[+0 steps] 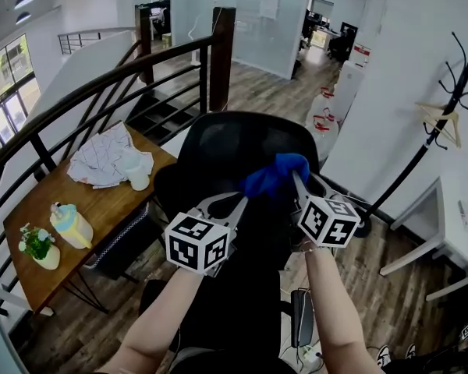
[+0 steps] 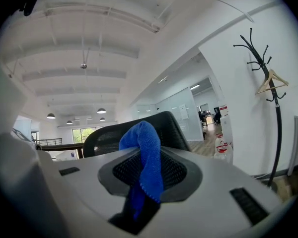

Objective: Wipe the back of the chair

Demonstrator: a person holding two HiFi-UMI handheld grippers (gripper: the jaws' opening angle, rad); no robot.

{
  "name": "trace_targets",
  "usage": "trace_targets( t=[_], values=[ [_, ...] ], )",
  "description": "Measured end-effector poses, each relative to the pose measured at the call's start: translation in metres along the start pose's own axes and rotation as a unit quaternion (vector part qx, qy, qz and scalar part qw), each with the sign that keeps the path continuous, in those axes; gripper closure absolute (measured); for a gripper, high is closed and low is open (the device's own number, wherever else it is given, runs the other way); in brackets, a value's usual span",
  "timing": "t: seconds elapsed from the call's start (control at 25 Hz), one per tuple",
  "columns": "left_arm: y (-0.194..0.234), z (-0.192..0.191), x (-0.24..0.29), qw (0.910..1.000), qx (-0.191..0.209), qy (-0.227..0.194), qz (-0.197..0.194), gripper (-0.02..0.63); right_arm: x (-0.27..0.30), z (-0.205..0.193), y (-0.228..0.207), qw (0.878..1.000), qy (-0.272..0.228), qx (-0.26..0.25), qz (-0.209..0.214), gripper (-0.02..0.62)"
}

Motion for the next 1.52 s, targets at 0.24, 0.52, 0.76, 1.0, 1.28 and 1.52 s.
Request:
trace_targets(
  t=[0.24, 0.52, 0.76, 1.0, 1.28, 1.52],
  values=[
    [-0.008, -0.005, 0.005, 0.9999, -0.006, 0.004, -0.010, 0.574, -0.020, 0.000, -0.014, 1.000, -0.003, -0.002, -0.020, 0.494],
    [-0.012, -0.011, 0.004, 0.9999, 0.000, 0.015, -0.007, 0.574, -0.043, -0.003, -0.035, 0.999, -0.003, 0.000, -0.045, 0.494],
    [-0.009, -0.017, -0.003, 0.9997, 0.002, 0.023, 0.000, 0.574, -0.063, -0.003, -0.041, 0.998, -0.015, 0.014, -0.064, 0.494],
    [0.002, -0.025, -0.017, 0.9995, -0.005, 0.030, 0.013, 0.574, -0.082, -0.010, -0.020, 0.998, -0.025, 0.029, -0.047, 0.494],
    [0.026, -0.043, -0.044, 0.9978, -0.025, 0.043, 0.045, 0.574, -0.068, -0.046, 0.032, 0.999, 0.024, 0.021, 0.027, 0.494],
    [0.056, -0.046, -0.070, 0.9945, -0.050, 0.031, 0.086, 0.574, -0.033, -0.059, 0.081, 0.995, 0.044, 0.027, 0.086, 0.494]
  ],
)
Point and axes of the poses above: the fingertips, and each gripper's own axes: x forward along the fingers, y to its left, z out of its top, the point moved 3 cm from there along -x, backward along the fingers, and after that the axes turned 8 degrees about -x, right-handed, at the moved point
